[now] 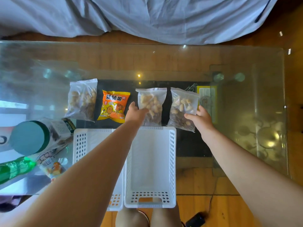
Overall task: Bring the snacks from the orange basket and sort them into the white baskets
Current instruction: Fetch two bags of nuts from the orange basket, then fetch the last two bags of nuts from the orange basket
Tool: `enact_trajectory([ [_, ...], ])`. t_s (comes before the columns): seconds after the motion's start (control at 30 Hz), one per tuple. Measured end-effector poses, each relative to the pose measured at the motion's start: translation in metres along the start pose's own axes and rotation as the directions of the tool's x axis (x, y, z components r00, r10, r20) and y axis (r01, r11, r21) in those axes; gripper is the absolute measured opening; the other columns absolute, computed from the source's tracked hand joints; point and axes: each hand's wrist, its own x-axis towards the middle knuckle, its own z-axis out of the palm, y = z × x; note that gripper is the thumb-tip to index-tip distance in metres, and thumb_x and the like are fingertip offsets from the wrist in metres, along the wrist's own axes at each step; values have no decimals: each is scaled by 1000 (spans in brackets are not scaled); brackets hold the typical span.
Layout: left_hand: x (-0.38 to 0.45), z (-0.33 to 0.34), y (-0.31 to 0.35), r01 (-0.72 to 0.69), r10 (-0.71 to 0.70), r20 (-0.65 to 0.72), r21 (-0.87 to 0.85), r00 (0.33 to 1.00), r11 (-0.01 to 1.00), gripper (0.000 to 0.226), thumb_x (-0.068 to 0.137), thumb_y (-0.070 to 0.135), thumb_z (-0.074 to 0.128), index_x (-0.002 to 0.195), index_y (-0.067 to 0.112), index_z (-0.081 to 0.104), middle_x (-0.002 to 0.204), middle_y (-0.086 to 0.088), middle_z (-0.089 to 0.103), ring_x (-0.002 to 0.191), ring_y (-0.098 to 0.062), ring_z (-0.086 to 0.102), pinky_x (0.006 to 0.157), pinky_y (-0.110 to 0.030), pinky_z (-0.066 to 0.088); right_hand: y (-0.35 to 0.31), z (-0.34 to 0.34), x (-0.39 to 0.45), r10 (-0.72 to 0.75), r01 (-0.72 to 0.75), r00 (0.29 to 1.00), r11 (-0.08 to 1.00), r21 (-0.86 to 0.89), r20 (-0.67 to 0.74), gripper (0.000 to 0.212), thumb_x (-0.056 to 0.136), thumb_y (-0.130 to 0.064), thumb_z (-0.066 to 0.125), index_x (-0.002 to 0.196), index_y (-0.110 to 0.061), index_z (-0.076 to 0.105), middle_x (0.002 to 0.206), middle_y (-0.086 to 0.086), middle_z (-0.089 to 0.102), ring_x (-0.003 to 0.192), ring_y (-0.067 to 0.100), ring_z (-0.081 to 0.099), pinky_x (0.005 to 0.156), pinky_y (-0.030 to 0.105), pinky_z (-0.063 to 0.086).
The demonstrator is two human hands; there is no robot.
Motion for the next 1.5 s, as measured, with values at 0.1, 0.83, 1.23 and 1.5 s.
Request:
enact_trajectory([
  [0.1, -33, -17, -2, 27, -31, -24, -150, 999, 988, 64, 89, 18, 56, 146, 14, 26, 143, -11, 42, 129, -27, 43, 102, -37, 38, -15, 2, -30, -39, 40, 999, 999, -3, 32, 62, 82, -17, 67, 136, -15, 39, 137, 7, 48, 118, 22, 50, 85, 27, 40],
  [0.83, -345, -146, -339, 72, -589, -162, -933, 792, 353, 16, 93, 8, 46, 99, 9, 60, 59, -3, 45, 45, -13, 33, 38, -16, 25, -10, 157, -319, 135, 225, 833, 804, -551, 537, 28, 89, -3, 50, 117, -7, 54, 73, 7, 57, 56, 14, 48, 38, 14, 35],
  [1.23, -460, -193, -561, -10, -729, -73, -996, 680, 91, 13, 97, 14, 44, 104, 10, 54, 71, -7, 53, 57, -15, 41, 49, -23, 33, 72, 294, -472, 102, 369, 821, 656, -659, 561, 28, 92, -13, 52, 120, -10, 55, 85, 7, 64, 68, 17, 58, 60, 26, 46],
  [1.5, -486, -254, -641, -25, -756, 53, -996, 653, -91, 18, 95, 21, 50, 99, 5, 56, 84, -11, 59, 59, -15, 45, 54, -25, 37, 108, 368, -538, 110, 425, 825, 528, -735, 555, 23, 93, -14, 50, 116, -12, 55, 77, 4, 61, 62, 15, 55, 51, 23, 42],
])
